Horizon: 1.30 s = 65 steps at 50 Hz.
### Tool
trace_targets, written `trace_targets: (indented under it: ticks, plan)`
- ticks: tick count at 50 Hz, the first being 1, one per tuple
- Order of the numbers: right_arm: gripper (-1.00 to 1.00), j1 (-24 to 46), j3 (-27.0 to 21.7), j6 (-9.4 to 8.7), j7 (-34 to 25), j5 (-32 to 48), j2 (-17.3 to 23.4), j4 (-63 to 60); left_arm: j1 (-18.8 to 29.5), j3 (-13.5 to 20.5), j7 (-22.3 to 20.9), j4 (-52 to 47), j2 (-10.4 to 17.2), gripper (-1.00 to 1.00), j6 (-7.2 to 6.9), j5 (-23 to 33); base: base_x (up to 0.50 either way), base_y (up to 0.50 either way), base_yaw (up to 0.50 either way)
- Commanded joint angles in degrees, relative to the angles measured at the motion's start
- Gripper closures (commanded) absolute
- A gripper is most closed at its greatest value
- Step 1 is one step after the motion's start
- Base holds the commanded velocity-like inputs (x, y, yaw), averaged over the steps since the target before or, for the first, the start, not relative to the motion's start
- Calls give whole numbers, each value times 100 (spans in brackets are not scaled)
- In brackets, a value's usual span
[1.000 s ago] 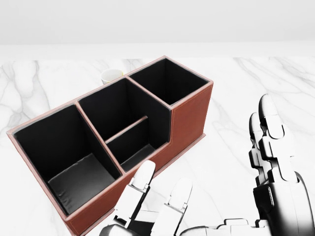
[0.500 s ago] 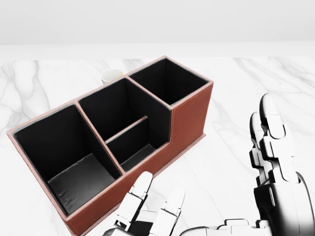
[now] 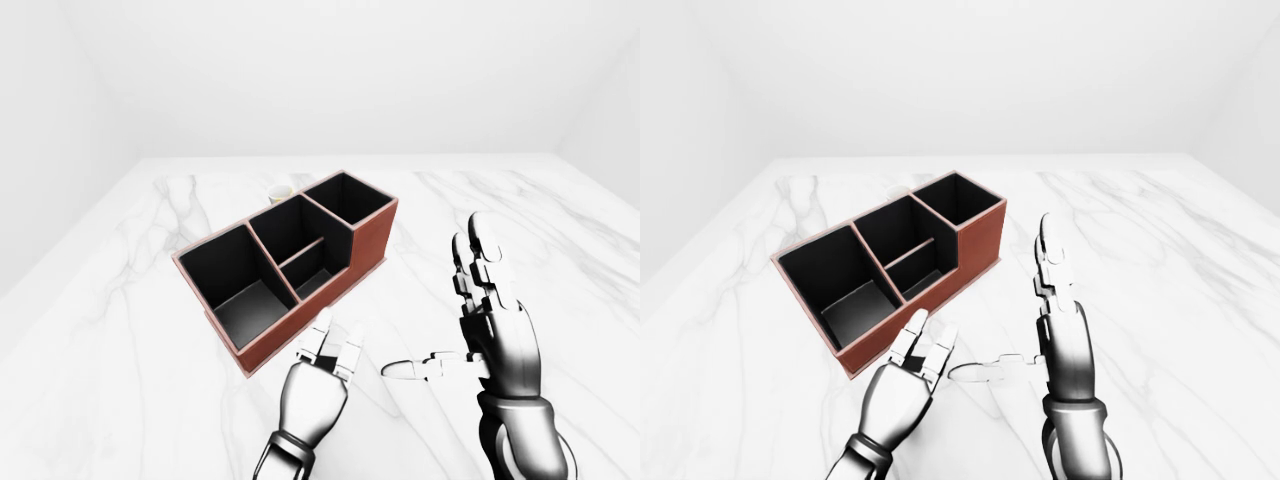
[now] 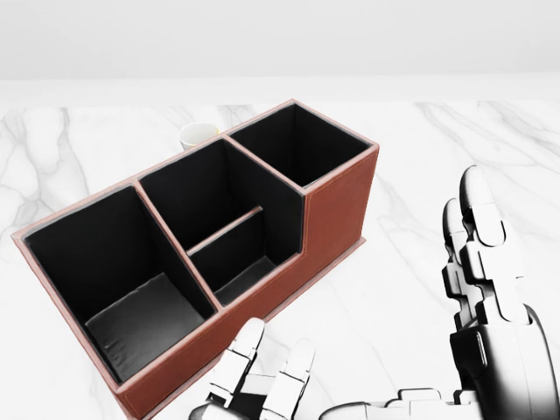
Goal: Pick up the book and place it in the left compartment of the caddy.
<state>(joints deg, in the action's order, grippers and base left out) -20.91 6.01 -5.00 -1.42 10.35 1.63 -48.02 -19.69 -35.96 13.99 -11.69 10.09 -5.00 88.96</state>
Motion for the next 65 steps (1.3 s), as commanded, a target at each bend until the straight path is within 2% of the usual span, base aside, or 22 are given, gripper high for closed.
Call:
trace_targets:
  ticks: [1, 4, 6, 16, 20, 34, 43, 45, 52, 54, 57, 65]
  plan:
    - [-100, -8, -9, 0, -4, -6, -2, 10, 171, 217, 121, 614, -180, -100, 0, -64, 0, 0, 0]
    - [-100, -1, 7, 0, -4, 8, 0, 9, 212, 275, 141, 743, -223, -100, 0, -57, 0, 0, 0]
    - [-100, 0, 8, 0, -4, 6, 0, 10, 194, 283, 10, 601, -215, -100, 0, -30, 0, 0, 0]
    - [-100, -24, 27, 0, 7, 11, 8, -17, 361, 367, 275, 1197, -362, -100, 0, -22, 0, 0, 0]
    - [-100, -25, 23, 0, 8, 4, 10, -17, 392, 376, 179, 1207, -387, -100, 0, -22, 0, 0, 0]
    - [-100, -11, 31, 0, 6, 6, 14, 9, 731, 633, 482, 2217, -626, -100, 0, -31, 0, 0, 0]
    - [-100, -18, 15, 0, 1, -2, 10, 11, 752, 699, 334, 2292, -657, -100, 0, -17, 0, 0, 0]
    - [-100, -6, 25, 0, -2, 6, 11, 11, 840, 746, 481, 2591, -708, -100, 0, -58, 0, 0, 0]
    - [-100, -12, 15, 0, -6, -1, 10, 2, 888, 777, 518, 2762, -750, -100, 0, -38, 0, 0, 0]
    - [-100, -13, 15, 0, -5, 0, 9, -2, 840, 762, 391, 2596, -724, -100, 0, -19, 0, 0, 0]
    - [-100, -7, 17, 0, -5, 2, 8, 4, 932, 806, 529, 2854, -766, -100, 0, -52, 0, 0, 0]
    - [-100, -2, 13, 0, -4, 1, 7, 16, 995, 841, 551, 3010, -804, -100, 0, -61, 0, 0, 0]
